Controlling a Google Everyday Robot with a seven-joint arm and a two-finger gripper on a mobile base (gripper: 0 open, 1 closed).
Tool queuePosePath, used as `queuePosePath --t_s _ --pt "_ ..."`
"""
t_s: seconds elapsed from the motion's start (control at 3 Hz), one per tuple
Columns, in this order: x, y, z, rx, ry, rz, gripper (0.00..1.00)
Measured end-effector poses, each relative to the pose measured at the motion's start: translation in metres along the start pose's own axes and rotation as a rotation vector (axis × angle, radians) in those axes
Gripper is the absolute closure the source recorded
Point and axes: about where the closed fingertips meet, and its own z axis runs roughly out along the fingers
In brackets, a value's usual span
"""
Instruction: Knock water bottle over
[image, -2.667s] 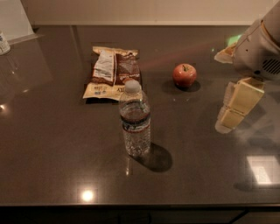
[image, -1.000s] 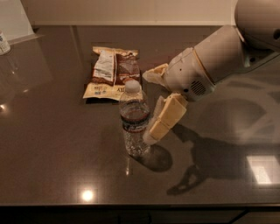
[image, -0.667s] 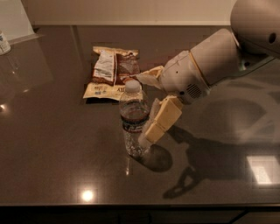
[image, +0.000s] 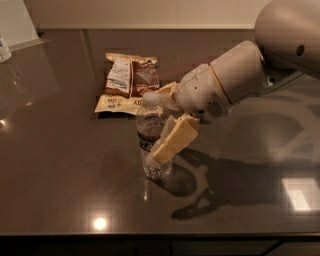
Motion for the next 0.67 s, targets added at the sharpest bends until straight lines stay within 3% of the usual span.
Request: queuePosePath --t_s 0.33,0.67 --pt "-0.002 -0.002 -0.001 -0.006 -0.005 0.007 0.42" --pt "-0.007 -0.008 -0.013 0.028 0.019 0.01 0.64"
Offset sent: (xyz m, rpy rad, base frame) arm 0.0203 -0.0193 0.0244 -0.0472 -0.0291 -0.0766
